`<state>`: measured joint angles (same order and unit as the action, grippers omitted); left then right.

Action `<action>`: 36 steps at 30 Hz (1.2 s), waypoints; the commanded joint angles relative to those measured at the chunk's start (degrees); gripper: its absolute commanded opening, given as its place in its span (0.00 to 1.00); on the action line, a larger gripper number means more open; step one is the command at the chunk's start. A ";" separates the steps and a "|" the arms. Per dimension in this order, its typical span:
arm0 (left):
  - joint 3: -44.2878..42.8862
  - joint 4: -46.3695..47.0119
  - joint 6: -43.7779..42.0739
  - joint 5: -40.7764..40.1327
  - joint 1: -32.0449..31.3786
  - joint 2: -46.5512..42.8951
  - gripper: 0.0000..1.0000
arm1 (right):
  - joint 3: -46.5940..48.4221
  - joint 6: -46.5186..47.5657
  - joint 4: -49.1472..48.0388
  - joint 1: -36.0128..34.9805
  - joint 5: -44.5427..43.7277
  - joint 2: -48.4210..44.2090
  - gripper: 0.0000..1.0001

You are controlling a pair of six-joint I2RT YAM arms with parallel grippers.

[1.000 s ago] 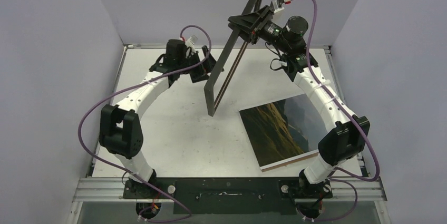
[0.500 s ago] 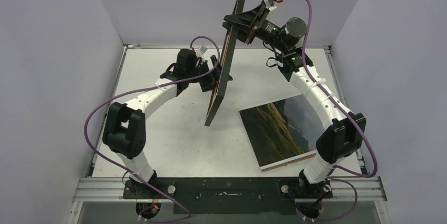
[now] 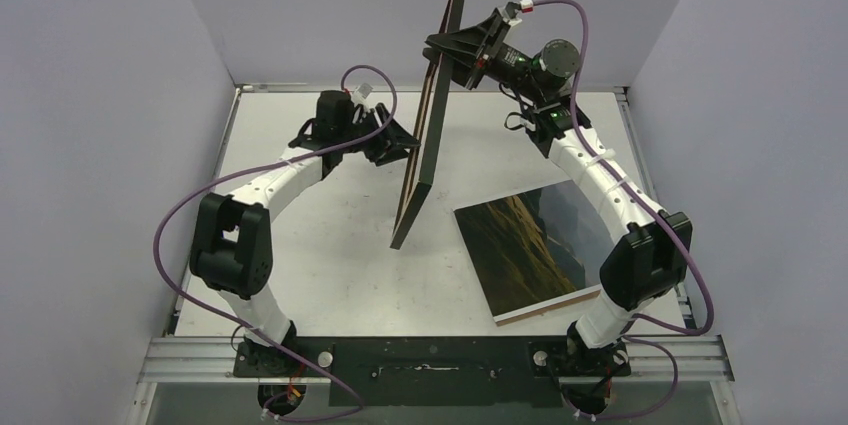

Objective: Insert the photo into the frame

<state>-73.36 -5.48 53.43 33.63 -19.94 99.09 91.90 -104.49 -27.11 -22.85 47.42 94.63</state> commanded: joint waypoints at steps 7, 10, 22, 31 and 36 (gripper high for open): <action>-3.25 6.10 -0.90 7.63 2.47 2.59 0.60 | 0.77 -4.80 -8.94 0.22 -0.94 0.92 0.04; -4.44 1.94 -3.48 7.26 2.45 4.82 0.61 | 1.37 -4.93 -8.93 0.25 -0.92 1.03 0.04; -4.32 1.03 -4.51 9.43 2.72 6.10 0.61 | 1.20 -4.44 -9.05 0.16 -1.19 0.73 0.05; -3.11 4.68 1.67 14.38 1.88 7.89 0.50 | 0.14 -7.74 -13.48 0.01 -1.97 1.15 0.05; -2.66 8.34 2.58 14.80 2.02 7.44 0.30 | -0.05 -7.96 -13.68 0.08 -1.58 1.26 0.05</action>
<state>-75.35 -2.90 54.94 46.50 -18.06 106.87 91.20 -110.67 -33.15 -22.63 47.09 97.54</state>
